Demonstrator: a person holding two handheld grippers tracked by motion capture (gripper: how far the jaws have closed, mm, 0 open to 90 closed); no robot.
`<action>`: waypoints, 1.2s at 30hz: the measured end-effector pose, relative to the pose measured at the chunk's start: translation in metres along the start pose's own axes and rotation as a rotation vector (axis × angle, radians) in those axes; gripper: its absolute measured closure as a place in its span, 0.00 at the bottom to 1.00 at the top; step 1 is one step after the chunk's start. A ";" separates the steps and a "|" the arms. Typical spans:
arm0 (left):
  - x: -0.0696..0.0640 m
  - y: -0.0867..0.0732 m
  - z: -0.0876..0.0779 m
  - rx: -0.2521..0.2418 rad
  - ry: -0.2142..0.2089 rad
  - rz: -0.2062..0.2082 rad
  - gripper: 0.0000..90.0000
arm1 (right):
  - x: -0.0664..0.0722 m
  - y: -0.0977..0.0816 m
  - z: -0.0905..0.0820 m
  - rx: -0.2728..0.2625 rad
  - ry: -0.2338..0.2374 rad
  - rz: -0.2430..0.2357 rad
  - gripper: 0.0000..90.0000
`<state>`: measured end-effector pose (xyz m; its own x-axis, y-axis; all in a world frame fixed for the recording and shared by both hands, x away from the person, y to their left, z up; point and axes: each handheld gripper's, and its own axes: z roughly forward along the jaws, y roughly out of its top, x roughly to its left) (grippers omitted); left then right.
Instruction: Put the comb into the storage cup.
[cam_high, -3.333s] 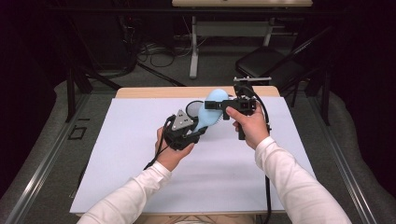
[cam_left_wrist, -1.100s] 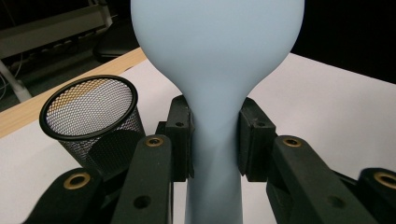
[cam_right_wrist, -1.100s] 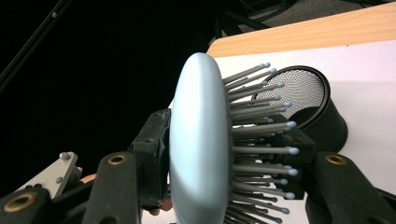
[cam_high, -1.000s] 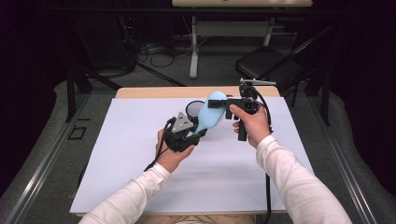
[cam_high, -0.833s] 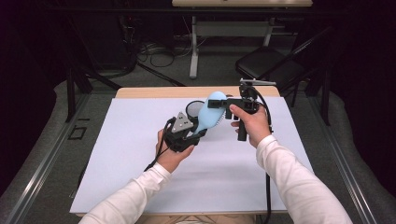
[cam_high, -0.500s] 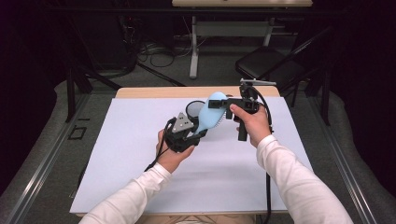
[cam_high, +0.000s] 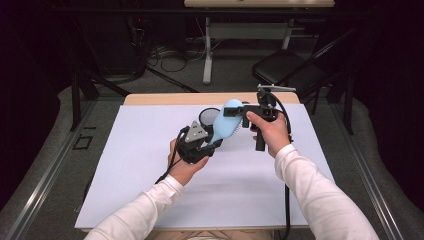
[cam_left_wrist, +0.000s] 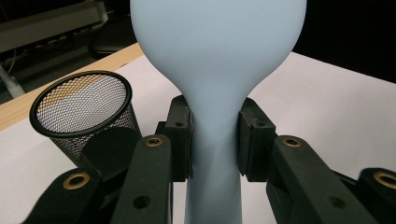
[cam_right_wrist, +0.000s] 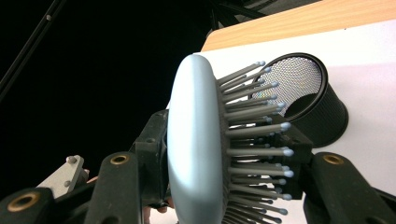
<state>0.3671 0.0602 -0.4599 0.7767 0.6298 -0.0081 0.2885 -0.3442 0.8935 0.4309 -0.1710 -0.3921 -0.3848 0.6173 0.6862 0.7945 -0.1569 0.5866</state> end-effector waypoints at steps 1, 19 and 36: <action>0.000 0.000 0.000 0.000 0.000 0.000 0.78 | 0.000 0.000 0.000 0.001 -0.001 0.001 0.54; -0.001 0.000 0.000 -0.011 0.003 -0.001 0.77 | 0.002 0.001 -0.001 0.006 -0.005 0.016 0.54; 0.001 -0.002 -0.002 -0.027 -0.012 -0.037 0.60 | 0.000 0.004 -0.002 0.003 -0.006 0.033 0.54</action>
<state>0.3664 0.0630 -0.4604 0.7726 0.6332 -0.0471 0.3022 -0.3014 0.9043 0.4332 -0.1726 -0.3888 -0.3552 0.6167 0.7025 0.8083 -0.1748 0.5622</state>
